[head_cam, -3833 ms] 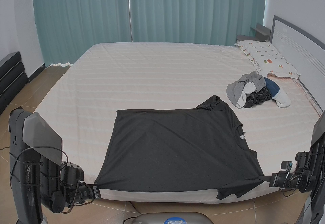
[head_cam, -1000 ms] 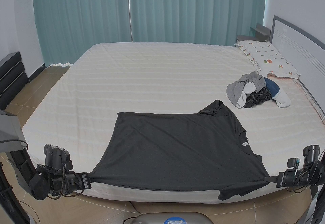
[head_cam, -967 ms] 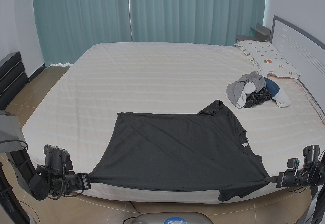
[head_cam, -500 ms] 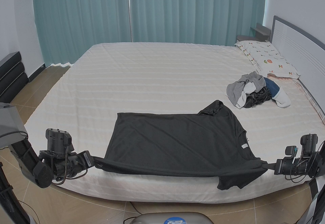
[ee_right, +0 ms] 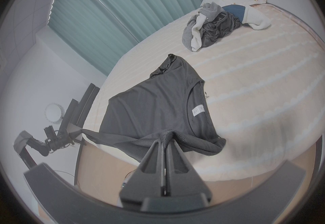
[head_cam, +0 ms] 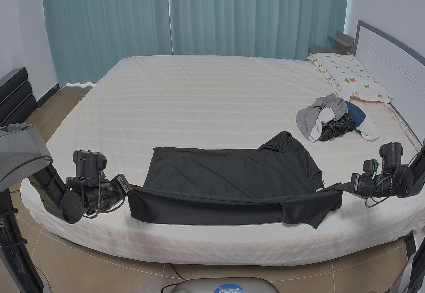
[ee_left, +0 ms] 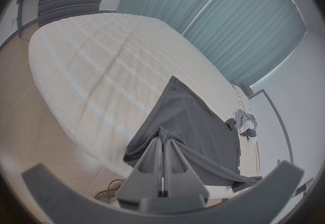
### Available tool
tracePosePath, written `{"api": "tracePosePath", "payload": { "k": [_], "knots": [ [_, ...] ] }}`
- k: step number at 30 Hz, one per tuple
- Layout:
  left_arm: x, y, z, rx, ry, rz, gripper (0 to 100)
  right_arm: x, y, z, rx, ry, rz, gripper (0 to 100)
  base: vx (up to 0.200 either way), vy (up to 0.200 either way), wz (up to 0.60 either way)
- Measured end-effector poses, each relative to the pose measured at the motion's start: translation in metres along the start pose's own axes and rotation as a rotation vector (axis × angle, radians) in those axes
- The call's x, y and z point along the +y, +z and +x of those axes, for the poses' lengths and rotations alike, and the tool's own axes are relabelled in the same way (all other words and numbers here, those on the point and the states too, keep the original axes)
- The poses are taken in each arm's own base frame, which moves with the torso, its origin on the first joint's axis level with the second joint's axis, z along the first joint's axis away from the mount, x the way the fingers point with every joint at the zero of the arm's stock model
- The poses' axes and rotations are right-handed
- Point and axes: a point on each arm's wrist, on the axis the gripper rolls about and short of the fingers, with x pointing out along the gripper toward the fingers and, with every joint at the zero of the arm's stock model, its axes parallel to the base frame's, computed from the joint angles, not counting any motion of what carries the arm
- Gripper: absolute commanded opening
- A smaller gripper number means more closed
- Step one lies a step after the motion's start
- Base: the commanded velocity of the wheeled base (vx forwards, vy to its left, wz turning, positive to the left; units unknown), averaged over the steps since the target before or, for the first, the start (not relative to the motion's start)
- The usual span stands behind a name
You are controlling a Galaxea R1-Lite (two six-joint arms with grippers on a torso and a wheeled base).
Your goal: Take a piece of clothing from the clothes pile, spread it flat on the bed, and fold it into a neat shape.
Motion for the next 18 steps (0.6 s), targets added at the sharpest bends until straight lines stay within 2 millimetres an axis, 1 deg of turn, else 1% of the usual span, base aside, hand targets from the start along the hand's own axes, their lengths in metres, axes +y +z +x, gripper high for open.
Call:
{"api": "tracePosePath", "payload": {
  "k": [4,8,13,18],
  "knots": [
    [-0.002,0.003,0.016,0.011,0.009,-0.032,0,0.004,0.014,0.011,0.017,0.003,0.025,0,0.000,0.000,0.00],
    [-0.002,0.005,0.031,0.015,0.015,-0.070,0,0.004,0.023,0.022,0.040,0.003,0.055,0,0.000,0.000,0.00],
    [0.001,0.004,0.049,0.023,0.023,-0.101,0,0.001,0.030,0.039,0.046,-0.027,0.122,0,0.000,0.000,0.00],
    [0.001,0.005,0.064,0.020,0.020,-0.183,0,-0.007,0.034,0.060,0.037,-0.073,0.187,0,0.000,0.000,0.00]
  ]
}}
